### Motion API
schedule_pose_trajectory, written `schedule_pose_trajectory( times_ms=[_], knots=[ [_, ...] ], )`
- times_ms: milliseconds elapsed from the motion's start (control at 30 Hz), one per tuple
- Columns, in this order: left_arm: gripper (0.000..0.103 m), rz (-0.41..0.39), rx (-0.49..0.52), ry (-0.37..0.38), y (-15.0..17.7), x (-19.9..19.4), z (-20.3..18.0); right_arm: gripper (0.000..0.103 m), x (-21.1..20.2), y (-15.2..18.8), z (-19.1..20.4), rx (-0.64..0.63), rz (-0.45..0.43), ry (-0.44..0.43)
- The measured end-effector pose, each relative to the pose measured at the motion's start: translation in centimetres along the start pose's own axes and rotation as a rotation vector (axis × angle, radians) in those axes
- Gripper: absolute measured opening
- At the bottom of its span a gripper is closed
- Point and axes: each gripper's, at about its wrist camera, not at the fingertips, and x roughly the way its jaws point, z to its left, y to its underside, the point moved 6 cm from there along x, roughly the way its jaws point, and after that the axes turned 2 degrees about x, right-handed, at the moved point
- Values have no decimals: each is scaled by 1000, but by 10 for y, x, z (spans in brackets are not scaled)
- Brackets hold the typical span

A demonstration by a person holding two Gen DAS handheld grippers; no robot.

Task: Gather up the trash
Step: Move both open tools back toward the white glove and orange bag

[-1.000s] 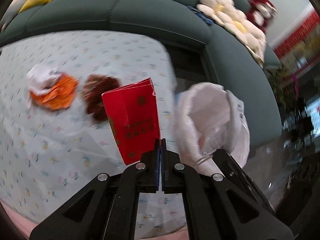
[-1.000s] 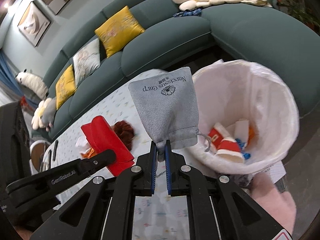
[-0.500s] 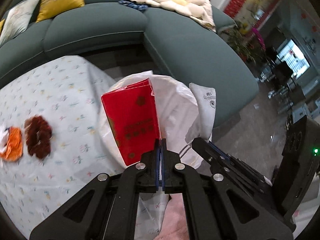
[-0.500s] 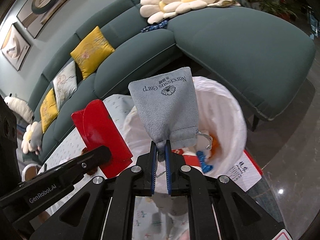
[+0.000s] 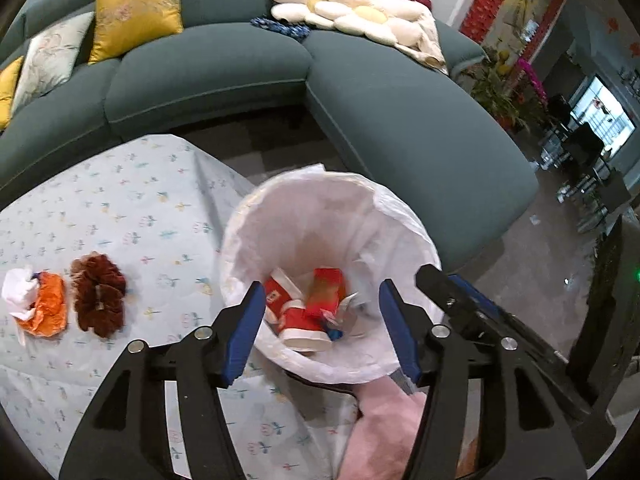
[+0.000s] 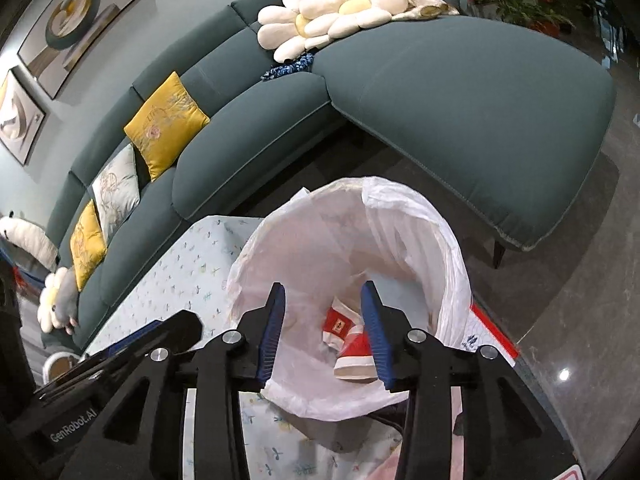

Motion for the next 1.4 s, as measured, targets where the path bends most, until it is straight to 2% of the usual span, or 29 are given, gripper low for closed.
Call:
schedule_pose_trajectory(
  times_ms=[433,833,1067,1400],
  knots=[
    [58,-28,-125,-49,11,-27,51,44,-4,17,23,-35,28,-1],
    [58,-63,-212,-112,34,-58,104,52,-8,46,79,-142,63,-34],
    [58,-75,-280,-135,52,-72,140,53,-7,69,106,-196,92,-45],
    [64,-76,-383,-180,82,-85,190,53,0,103,144,-257,150,-61]
  ],
)
